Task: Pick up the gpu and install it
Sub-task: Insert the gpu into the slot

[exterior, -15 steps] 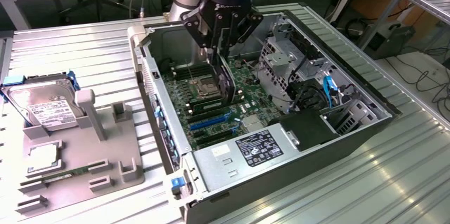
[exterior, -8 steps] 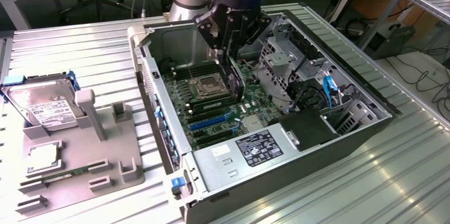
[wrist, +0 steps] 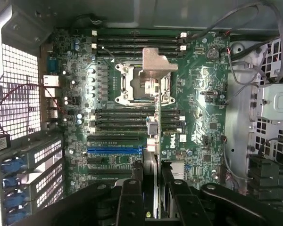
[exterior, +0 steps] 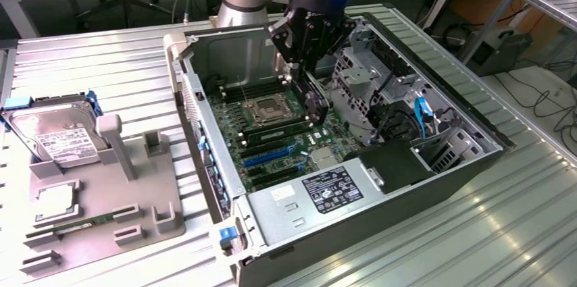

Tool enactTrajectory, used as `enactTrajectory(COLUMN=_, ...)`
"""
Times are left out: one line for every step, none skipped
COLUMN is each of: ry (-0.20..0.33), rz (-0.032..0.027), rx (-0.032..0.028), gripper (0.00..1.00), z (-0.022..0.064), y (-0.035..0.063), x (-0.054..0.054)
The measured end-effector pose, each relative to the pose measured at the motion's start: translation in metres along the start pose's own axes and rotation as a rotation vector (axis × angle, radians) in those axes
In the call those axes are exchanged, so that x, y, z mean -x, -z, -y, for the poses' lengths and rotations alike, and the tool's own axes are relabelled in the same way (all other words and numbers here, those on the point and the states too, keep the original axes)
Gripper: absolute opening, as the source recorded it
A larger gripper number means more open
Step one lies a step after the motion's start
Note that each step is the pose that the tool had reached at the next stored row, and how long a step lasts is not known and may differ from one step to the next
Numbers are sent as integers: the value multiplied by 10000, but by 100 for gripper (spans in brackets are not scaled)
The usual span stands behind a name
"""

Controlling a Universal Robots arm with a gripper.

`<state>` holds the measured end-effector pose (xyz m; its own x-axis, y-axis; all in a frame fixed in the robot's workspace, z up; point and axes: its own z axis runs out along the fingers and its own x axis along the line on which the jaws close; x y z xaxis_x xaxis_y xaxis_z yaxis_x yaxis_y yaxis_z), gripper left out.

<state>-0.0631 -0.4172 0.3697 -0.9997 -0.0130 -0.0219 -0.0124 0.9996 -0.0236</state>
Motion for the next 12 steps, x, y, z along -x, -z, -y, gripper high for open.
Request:
enactTrajectory(ry=68, rz=2, rx=2, gripper=26, z=0, y=0, x=0)
enactTrajectory(ry=107, rz=3, rx=2, gripper=26, z=0, y=0, x=0)
enactTrajectory(ry=151, rz=3, rx=3, gripper=26, z=0, y=0, x=0)
enactTrajectory(ry=196, rz=5, rx=5, gripper=26, z=0, y=0, x=0)
enactTrajectory(ry=226, rz=5, rx=5, gripper=26, z=0, y=0, x=0)
enactTrajectory(ry=263, rz=6, rx=6, gripper=26, z=0, y=0, x=0)
enactTrajectory(ry=310, rz=7, rx=7, gripper=26, z=0, y=0, x=0)
enactTrajectory(ry=341, rz=8, rx=7, gripper=26, z=0, y=0, x=0)
enactTrajectory(ry=370, rz=8, rx=8, gripper=26, z=0, y=0, x=0)
enactTrajectory(ry=400, rz=9, rx=9, gripper=26, z=0, y=0, x=0)
enactTrajectory(ry=426, rz=10, rx=9, gripper=26, z=0, y=0, x=0)
enactTrajectory(ry=452, rz=11, rx=10, gripper=26, z=0, y=0, x=0)
